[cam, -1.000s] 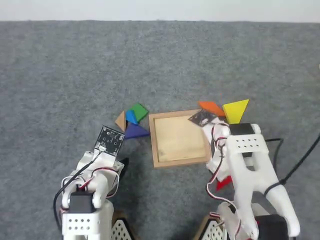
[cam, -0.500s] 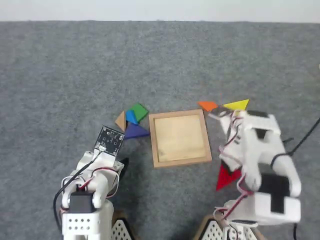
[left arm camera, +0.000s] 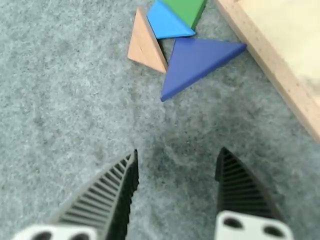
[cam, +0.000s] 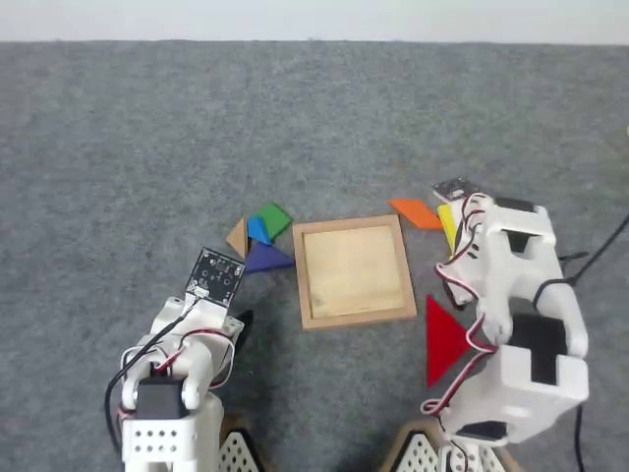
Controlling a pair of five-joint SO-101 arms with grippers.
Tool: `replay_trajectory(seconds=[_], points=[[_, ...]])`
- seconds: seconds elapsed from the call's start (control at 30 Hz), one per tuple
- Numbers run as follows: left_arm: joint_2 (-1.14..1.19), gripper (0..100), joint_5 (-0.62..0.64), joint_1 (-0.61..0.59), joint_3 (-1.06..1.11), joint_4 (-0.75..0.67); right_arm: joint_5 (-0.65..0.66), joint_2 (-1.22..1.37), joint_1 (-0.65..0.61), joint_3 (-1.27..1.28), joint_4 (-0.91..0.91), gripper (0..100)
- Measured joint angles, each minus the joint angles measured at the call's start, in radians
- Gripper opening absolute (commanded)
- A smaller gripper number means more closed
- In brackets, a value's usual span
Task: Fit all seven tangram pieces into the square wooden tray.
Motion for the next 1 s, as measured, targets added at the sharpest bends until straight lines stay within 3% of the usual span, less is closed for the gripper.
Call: replay_trajectory(seconds=[0.3,0.53,0.77,1.0], points=[[0.000,24,0.000,0.000,0.000,0.000,-0.089,-0.408,-0.124,0.276,-0.071,18.4],[0.000,24,0.000,0.000,0.000,0.000,-0.052,-0.740,-0.358,0.423,0.130,18.6],[0.000,24,0.000,0.000,0.000,0.000,0.005,-0.552,-0.371,0.422,0.149,18.4],[0.000,24,0.000,0.000,0.000,0.000,0.005,-0.195,-0.150,0.215,0.063,18.4]])
